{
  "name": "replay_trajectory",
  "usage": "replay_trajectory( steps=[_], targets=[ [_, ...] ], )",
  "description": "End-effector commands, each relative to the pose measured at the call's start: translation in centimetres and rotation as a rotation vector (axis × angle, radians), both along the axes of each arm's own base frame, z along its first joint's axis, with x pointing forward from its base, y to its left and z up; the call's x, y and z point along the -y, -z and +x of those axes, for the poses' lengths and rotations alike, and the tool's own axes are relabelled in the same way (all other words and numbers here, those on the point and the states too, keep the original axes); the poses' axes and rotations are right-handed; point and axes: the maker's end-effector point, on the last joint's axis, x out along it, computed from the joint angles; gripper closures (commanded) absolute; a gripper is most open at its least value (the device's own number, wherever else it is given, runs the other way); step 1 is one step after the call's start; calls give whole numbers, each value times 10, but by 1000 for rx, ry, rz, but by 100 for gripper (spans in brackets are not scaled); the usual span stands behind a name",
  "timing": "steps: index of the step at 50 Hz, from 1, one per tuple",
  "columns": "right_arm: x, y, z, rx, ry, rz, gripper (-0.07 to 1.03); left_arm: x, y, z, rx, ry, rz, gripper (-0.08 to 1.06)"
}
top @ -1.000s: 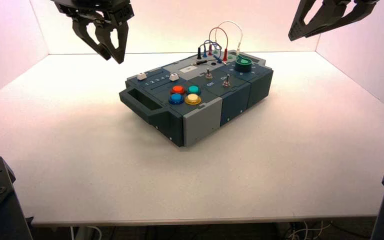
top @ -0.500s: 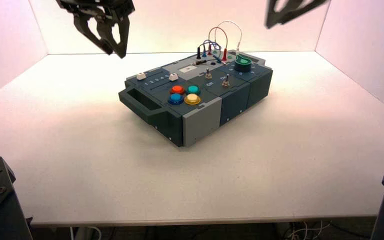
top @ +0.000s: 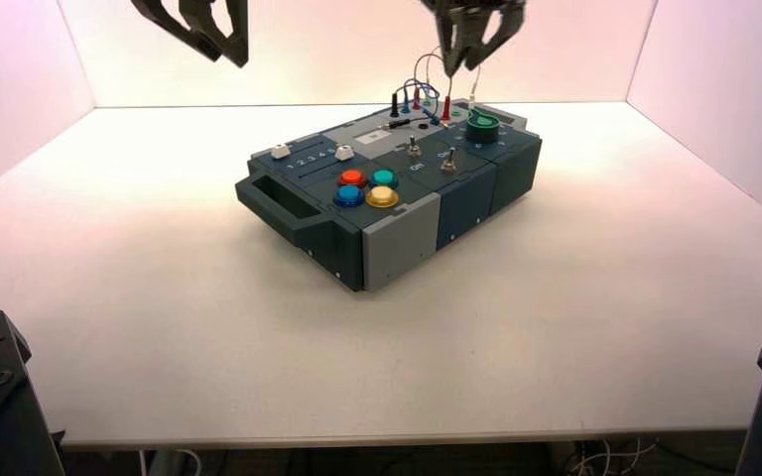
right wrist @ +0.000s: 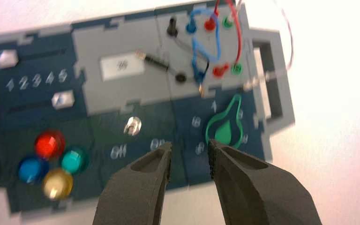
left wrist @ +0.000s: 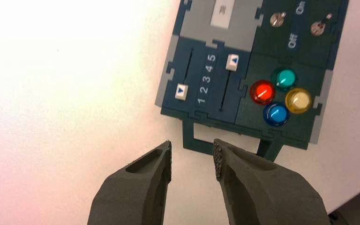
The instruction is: Pull the red wire.
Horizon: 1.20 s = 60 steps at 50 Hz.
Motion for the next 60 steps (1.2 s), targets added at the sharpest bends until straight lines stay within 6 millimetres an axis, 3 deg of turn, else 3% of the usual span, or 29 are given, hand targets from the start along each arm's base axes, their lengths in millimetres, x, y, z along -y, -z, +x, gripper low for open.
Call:
replay_trajectory(
  steps=[1, 20, 60],
  targets=[
    [-3, -16, 27, 41, 19, 15, 53, 8, -12, 0, 47, 28, -20, 48],
    [1, 0, 64, 14, 63, 0, 55, 17, -10, -5, 41, 62, -15, 48],
    [3, 48, 84, -67, 82, -41, 62, 17, -7, -6, 29, 65, -8, 48]
  ],
)
